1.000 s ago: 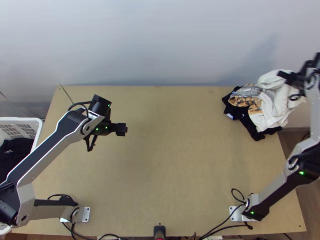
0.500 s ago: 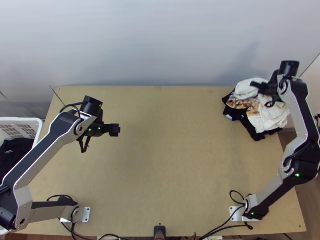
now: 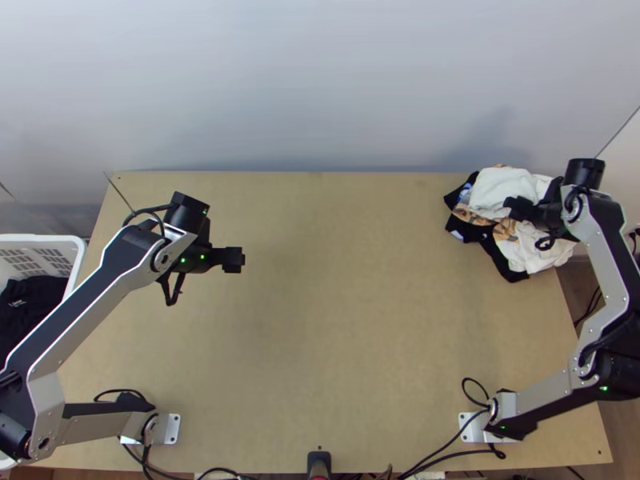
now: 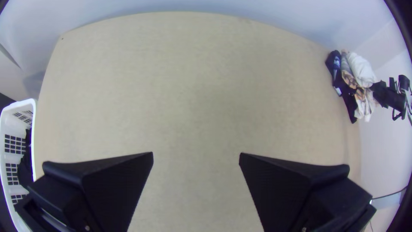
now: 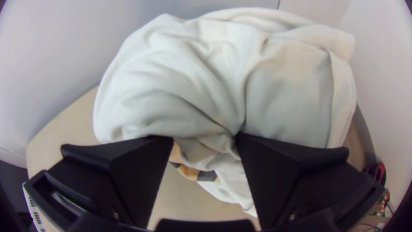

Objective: Fold the t-shirt

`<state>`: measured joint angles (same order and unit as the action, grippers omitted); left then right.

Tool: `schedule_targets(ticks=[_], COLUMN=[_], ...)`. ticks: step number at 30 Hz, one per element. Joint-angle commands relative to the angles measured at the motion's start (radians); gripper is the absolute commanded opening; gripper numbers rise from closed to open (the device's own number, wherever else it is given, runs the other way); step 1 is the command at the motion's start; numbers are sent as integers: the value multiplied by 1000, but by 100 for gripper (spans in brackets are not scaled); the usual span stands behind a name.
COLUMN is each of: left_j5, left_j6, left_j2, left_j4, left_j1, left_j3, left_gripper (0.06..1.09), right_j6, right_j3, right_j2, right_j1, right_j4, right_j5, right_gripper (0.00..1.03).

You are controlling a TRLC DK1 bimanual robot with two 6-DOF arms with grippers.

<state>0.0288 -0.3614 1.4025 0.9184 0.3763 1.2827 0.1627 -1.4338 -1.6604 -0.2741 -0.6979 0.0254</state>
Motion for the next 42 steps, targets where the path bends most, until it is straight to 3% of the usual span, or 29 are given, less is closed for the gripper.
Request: schedule_targets(ticks=[1, 9, 15, 24, 32, 38, 42], left_j5=[0, 0, 0, 2, 3, 56, 146], left_j6=[-4, -22, -31, -25, -10, 1, 47], left_j2=[-13, -54, -62, -125, -174, -197, -234], left_j4=[2, 5, 5, 8, 8, -3, -35], left_j1=[9, 9, 16, 9, -11, -36, -39], left_j3=[3, -14, -16, -66, -92, -29, -20], left_gripper=[103, 103, 103, 103, 103, 103, 103], right_j6=[63, 136, 133, 124, 132, 121, 87], right_j3=[-86, -290, -234, -122, 6, -218, -355], right_j2=[47, 110, -19, -214, -110, -18, 4], right_j1=[-11, 19, 59, 64, 70, 76, 76], right_j4=[-69, -104, 52, 72, 81, -9, -89], right_j5=[48, 84, 74, 56, 57, 57, 56], right_gripper=[97, 99, 99, 97, 97, 96, 99])
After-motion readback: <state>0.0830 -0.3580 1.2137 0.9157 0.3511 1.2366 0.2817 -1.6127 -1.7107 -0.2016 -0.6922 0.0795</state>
